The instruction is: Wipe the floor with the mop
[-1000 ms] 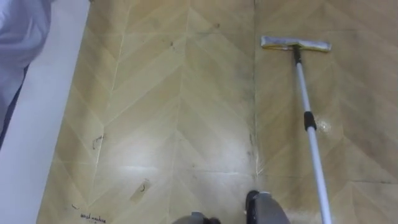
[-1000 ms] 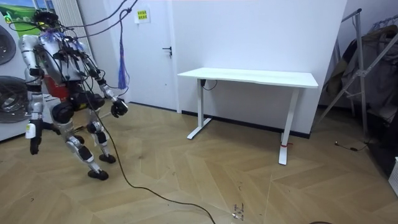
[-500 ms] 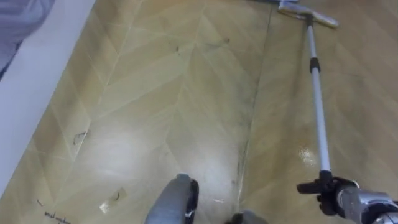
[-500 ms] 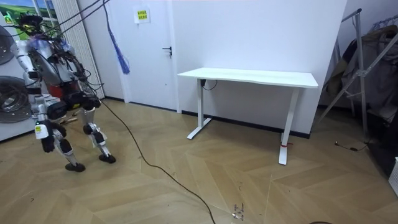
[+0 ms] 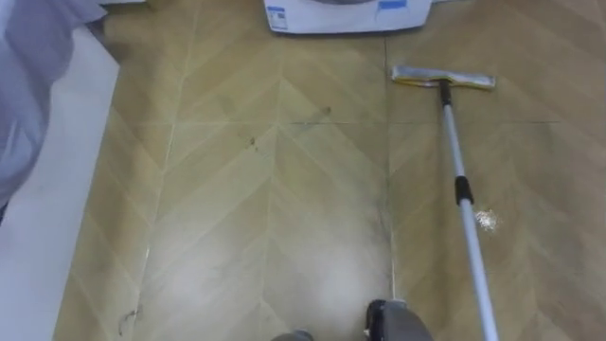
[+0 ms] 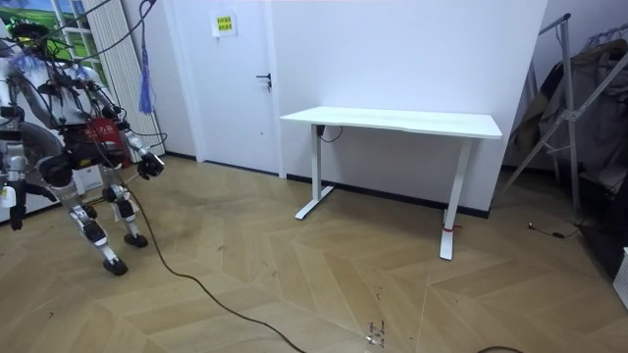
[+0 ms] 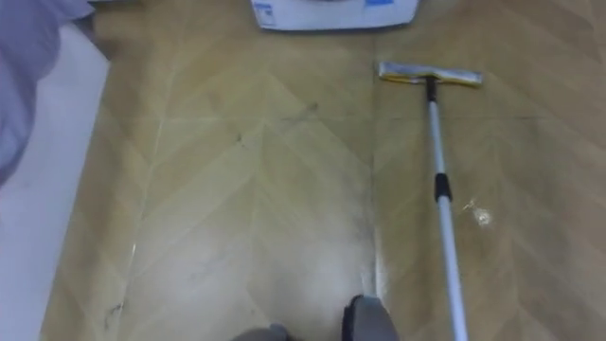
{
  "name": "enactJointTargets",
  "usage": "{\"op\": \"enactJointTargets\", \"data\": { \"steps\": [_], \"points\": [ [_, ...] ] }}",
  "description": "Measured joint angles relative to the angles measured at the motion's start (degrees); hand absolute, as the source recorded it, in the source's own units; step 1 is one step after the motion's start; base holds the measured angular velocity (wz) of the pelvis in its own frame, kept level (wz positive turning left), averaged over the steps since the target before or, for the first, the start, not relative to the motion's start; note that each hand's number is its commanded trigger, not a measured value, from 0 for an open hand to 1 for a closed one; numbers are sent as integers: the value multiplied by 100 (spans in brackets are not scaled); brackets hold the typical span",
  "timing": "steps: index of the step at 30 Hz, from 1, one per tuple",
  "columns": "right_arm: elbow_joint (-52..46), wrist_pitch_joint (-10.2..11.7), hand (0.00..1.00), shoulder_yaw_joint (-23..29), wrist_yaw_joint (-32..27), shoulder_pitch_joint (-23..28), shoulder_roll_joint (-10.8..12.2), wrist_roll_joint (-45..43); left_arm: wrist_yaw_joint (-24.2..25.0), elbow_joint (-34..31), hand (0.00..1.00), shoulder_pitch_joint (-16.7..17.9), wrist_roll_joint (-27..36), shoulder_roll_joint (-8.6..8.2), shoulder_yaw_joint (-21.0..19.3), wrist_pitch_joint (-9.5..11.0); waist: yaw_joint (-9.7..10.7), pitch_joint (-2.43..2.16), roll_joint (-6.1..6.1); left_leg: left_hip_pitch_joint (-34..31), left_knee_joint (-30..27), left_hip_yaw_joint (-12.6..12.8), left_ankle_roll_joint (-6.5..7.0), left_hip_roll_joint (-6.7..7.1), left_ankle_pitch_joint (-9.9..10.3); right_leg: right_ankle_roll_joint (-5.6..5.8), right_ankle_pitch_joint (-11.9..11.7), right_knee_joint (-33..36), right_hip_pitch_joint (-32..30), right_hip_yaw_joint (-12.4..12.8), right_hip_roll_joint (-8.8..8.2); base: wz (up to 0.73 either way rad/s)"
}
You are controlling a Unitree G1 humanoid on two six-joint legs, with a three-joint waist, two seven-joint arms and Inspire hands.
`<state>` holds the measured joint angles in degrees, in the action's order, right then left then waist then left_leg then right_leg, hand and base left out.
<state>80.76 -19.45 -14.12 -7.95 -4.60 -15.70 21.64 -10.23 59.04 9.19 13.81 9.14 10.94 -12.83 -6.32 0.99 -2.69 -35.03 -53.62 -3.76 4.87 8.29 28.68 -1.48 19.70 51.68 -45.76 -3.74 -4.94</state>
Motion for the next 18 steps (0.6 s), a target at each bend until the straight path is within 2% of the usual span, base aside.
{"op": "enactJointTargets", "data": {
  "steps": [1,2,3,4,5,6,7,8,9,10,11,12,13,14,15,16,17,18],
  "points": [
    [14,-88,100,29,-29,-433,-116,-81,-93,2,0,-7,134,25,25,-13,-9,30,86,-186,-469,120,-122,-45,-49,-123,198,271,-42,-96,-95,32],
    [12,-86,100,28,-38,-651,-184,-88,-132,0,0,-22,228,55,78,-22,-18,46,121,-285,-713,209,-200,-103,-91,-146,290,376,-53,-133,-104,31],
    [7,-62,100,32,-62,-1121,-307,-84,-197,-8,0,-25,316,104,166,-26,-65,30,214,-455,-1060,298,-326,-214,-163,-193,433,521,-90,-185,-78,18],
    [122,-176,100,-15,-63,-1514,-359,-72,-213,-15,0,-24,326,165,234,-41,-190,38,319,-610,-1392,366,-499,-376,-265,-224,515,589,-102,-204,37,9],
    [284,-272,100,-46,-52,-1603,-353,-55,-211,-20,0,-21,322,209,255,-43,-237,39,383,-688,-1537,366,-575,-432,-349,-226,531,609,-98,-218,84,0],
    [429,-302,100,-53,10,-1571,-322,-42,-201,-30,0,33,299,282,289,-46,-373,95,541,-848,-1797,379,-595,-553,-556,-297,572,596,-61,-309,141,-8],
    [381,-291,100,-59,101,-1580,-333,-50,-163,60,0,95,282,276,288,-66,-382,151,677,-988,-1957,458,-588,-699,-638,-364,571,574,-56,-304,207,-11],
    [379,-293,100,-92,145,-1581,-357,-57,-132,71,0,119,270,256,290,-99,-380,150,699,-1052,-1862,484,-542,-782,-541,-390,557,547,-66,-307,237,-11],
    [377,-292,100,-144,187,-1579,-414,-92,-32,43,0,138,270,223,290,-124,-361,161,679,-1185,-1401,480,-545,-934,-297,-394,528,481,-77,-305,302,6],
    [380,-285,100,-137,200,-1547,-440,-88,67,12,0,143,273,222,284,-115,-358,173,659,-1273,-830,495,-555,-1039,-168,-367,515,447,-89,-297,310,11],
    [378,-263,100,-129,201,-1527,-443,-68,107,5,0,139,272,222,283,-92,-359,171,621,-1277,-608,545,-534,-1104,-146,-333,503,407,-88,-291,325,14],
    [339,-128,100,-58,202,-1426,-443,-47,177,-7,0,109,272,218,280,-86,-342,148,530,-1208,-379,708,-408,-1157,-84,-244,461,303,-87,-265,346,15],
    [302,-4,100,38,202,-1266,-432,-40,211,-1,0,60,272,210,259,-88,-301,163,430,-1165,-256,769,-230,-1144,-137,-161,409,214,-59,-203,364,14],
    [301,73,100,34,224,-1206,-429,-5,209,4,0,56,271,188,247,-92,-296,163,374,-1120,-207,789,-187,-1129,-160,-125,384,166,-18,-183,375,9],
    [303,209,100,21,234,-1067,-427,33,211,43,0,59,259,134,237,-107,-293,119,239,-1003,-89,799,-138,-1058,-189,-66,347,74,93,-155,355,7],
    [307,325,100,24,226,-923,-422,33,209,48,0,76,179,82,168,-142,-287,73,125,-820,60,829,-91,-968,-219,-44,341,-7,254,-163,267,12],
    [307,358,100,24,216,-853,-416,33,206,48,0,81,166,68,125,-156,-278,63,112,-719,159,829,-80,-899,-236,-28,349,-45,338,-173,192,26],
    [307,373,100,26,162,-734,-400,26,192,50,0,82,142,40,37,-171,-222,26,50,-510,339,822,-37,-823,-289,5,362,-183,566,-194,100,30]
  ]
}}
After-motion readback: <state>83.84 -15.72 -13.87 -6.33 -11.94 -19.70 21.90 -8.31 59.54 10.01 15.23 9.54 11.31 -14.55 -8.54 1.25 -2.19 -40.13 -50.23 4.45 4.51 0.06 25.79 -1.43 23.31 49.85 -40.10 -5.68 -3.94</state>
